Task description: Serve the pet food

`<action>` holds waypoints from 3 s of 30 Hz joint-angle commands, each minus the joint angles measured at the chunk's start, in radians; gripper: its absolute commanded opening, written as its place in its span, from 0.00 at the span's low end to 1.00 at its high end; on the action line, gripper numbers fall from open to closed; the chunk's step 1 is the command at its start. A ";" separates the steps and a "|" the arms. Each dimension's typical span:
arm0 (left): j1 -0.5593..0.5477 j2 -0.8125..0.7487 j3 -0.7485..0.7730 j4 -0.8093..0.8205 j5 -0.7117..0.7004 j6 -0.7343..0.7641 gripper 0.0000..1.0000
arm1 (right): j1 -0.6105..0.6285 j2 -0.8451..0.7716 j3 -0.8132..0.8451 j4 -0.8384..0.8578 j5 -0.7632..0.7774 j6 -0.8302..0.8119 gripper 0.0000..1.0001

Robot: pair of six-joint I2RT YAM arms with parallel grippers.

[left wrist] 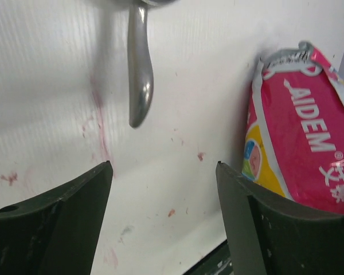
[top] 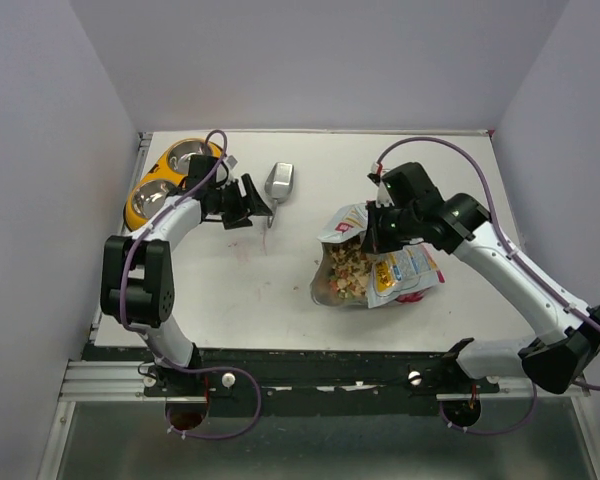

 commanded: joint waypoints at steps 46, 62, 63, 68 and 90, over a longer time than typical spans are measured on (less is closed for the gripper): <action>-0.058 0.345 -0.157 0.999 -0.235 -0.670 0.14 | -0.002 -0.061 0.223 -0.086 0.077 0.033 0.01; -0.211 -0.409 -0.005 -0.188 -0.339 -0.179 0.00 | 0.001 0.014 0.187 0.008 0.257 -0.076 0.01; -0.228 -0.471 -0.002 -0.254 -0.363 -0.183 0.00 | 0.000 0.016 0.181 0.022 0.278 -0.079 0.01; -0.247 -0.795 -0.032 -0.505 -0.360 -0.252 0.00 | 0.000 0.054 0.184 0.062 0.369 -0.103 0.01; -0.434 -0.909 0.015 -0.623 0.069 -0.412 0.00 | 0.001 0.057 0.098 0.192 0.323 -0.252 0.01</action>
